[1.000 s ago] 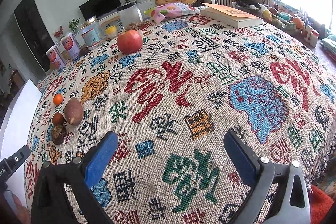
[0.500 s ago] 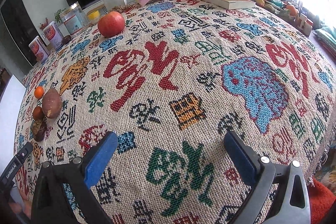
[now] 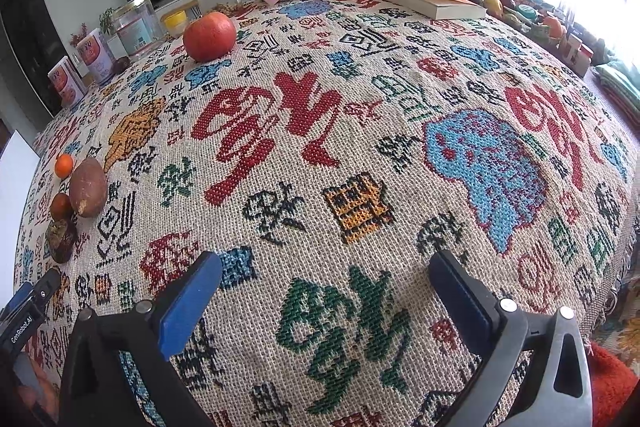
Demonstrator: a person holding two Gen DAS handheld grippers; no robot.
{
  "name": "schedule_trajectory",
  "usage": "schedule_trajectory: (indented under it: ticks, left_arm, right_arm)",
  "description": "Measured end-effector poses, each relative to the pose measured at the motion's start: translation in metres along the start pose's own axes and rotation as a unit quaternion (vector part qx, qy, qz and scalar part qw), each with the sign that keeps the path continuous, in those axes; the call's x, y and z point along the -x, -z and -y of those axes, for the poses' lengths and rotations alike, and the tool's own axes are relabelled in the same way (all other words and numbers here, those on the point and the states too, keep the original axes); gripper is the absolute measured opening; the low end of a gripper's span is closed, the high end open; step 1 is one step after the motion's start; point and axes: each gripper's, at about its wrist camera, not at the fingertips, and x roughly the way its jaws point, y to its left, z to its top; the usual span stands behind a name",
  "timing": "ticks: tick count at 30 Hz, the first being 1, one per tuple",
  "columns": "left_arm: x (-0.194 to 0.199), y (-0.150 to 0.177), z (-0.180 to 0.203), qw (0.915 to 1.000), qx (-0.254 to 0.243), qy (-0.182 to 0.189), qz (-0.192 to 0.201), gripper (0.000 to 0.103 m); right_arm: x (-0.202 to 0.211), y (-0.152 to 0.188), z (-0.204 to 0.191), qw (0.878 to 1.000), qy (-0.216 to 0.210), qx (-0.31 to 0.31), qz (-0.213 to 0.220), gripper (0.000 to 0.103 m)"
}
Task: Organize fruits
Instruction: 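Move both open tools back over the remaining fruit, then lower the left tool onto the orange-brown round fruit and close it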
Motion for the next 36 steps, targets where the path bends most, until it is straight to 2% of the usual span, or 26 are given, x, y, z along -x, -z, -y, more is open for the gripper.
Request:
schedule_trajectory:
  ticks: [29, 31, 33, 36]
  left_arm:
    - [0.0, 0.0, 0.0, 1.0, -0.001, 0.002, 0.0, 0.097]
    - [0.0, 0.0, -0.002, 0.9999, -0.004, 0.01, -0.003, 0.097]
    - [-0.001, -0.009, -0.006, 0.9992, -0.006, 0.036, -0.019, 0.097]
    - [0.001, -0.037, -0.021, 0.997, 0.042, 0.064, -0.01, 0.097]
  right_arm:
    - [-0.001, 0.002, -0.002, 1.0, 0.006, 0.005, -0.004, 0.103]
    - [-0.001, 0.002, -0.003, 1.0, 0.012, 0.009, -0.005, 0.103]
    - [-0.001, 0.003, -0.004, 1.0, 0.013, 0.011, -0.004, 0.103]
    - [-0.001, 0.003, -0.003, 1.0, 0.009, 0.007, -0.003, 0.103]
